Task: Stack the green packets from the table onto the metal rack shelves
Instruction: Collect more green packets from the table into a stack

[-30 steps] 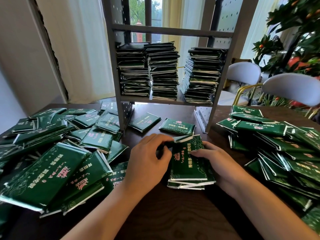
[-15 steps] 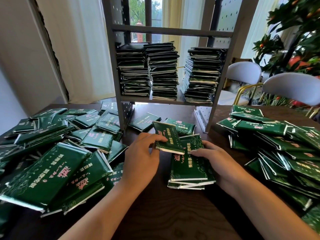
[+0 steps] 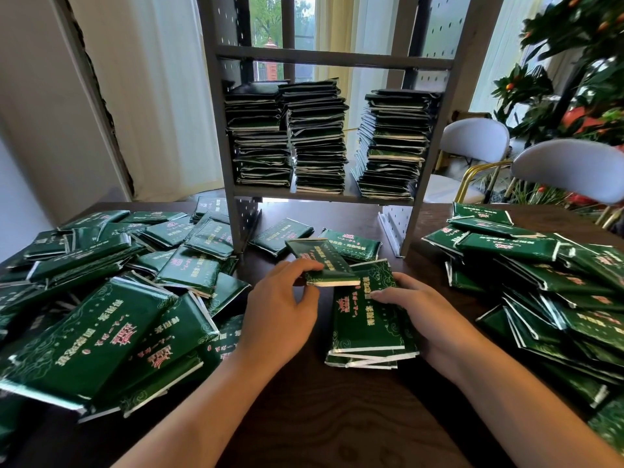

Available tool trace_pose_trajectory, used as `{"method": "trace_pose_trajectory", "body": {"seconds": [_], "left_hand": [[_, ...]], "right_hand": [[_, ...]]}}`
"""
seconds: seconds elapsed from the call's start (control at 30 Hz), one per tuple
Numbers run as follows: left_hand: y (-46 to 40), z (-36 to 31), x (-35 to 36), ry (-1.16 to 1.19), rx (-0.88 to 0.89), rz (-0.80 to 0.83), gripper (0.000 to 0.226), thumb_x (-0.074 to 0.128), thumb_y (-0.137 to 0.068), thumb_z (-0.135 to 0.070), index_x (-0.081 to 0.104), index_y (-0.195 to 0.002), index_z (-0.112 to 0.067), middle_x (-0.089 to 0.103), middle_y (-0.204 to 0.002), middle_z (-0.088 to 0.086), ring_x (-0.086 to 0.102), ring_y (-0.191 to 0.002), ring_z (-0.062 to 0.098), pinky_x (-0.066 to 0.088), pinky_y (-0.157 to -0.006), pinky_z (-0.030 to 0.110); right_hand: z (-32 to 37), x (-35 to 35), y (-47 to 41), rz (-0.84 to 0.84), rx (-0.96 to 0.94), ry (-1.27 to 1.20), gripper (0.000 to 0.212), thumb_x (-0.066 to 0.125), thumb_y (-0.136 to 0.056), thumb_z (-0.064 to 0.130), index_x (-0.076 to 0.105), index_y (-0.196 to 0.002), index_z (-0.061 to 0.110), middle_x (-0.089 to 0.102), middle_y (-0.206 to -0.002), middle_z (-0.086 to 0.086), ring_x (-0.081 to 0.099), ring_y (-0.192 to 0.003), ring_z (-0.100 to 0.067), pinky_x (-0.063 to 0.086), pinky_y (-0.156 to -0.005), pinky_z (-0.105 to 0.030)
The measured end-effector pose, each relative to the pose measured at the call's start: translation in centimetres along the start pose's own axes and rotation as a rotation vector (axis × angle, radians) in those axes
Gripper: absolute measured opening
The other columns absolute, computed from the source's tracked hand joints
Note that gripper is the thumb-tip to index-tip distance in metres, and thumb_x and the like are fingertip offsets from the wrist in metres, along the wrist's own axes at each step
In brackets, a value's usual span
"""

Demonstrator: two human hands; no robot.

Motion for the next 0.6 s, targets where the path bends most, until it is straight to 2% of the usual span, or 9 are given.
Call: {"method": "trace_pose_trajectory", "body": {"seconds": [0.1,0.27,0.43,0.6], "left_hand": [[-0.1,0.0,0.0,0.028,0.010,-0.013,0.030,0.066,-0.091,-0.014,0.068,-0.111,-0.037,0.062,-0.107,-0.025,0.055,-0.098,-0.015,0.039,-0.081,0.001],[-0.1,-0.3,-0.3,0.079,0.057,-0.060,0.024,0.074,-0.088,-0.020,0.070,-0.106,-0.035,0.069,-0.107,-0.020,0.062,-0.103,-0.003,0.047,-0.087,0.011],[0.1,-0.8,-0.9,0.099,0.048,-0.100,0.011,0.069,-0.092,-0.034,0.069,-0.102,-0.031,0.069,-0.086,-0.020,0.064,-0.088,-0.005,0.047,-0.074,0.010],[0.2,-0.8,-0.9,0.114,0.038,-0.080,0.016,0.065,-0.095,-0.036,0.068,-0.108,-0.028,0.069,-0.096,-0.018,0.064,-0.095,-0.004,0.048,-0.082,0.014]], "right_hand": [[0.1,0.1,0.1,0.002,-0.007,0.002,0.023,0.061,-0.091,0.001,0.066,-0.112,0.008,0.076,-0.092,-0.020,0.073,-0.073,-0.030,0.060,-0.066,-0.036],[0.1,0.0,-0.1,-0.004,-0.018,-0.002,0.024,0.062,-0.090,0.000,0.066,-0.113,0.007,0.075,-0.095,-0.022,0.073,-0.076,-0.032,0.060,-0.071,-0.040],[0.1,0.0,-0.2,0.000,-0.021,-0.015,0.025,0.062,-0.090,-0.001,0.066,-0.113,0.006,0.076,-0.096,-0.022,0.074,-0.079,-0.034,0.061,-0.072,-0.041],[0.0,0.0,-0.4,-0.002,-0.019,-0.015,0.025,0.062,-0.089,-0.001,0.066,-0.113,0.007,0.076,-0.093,-0.021,0.074,-0.076,-0.033,0.060,-0.069,-0.039]]}}
Point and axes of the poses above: each hand's wrist, its own y-axis away from the middle knuckle, its own x-axis out of the palm, z = x × y, the point moved 10 cm from there along -y, towards the middle knuckle
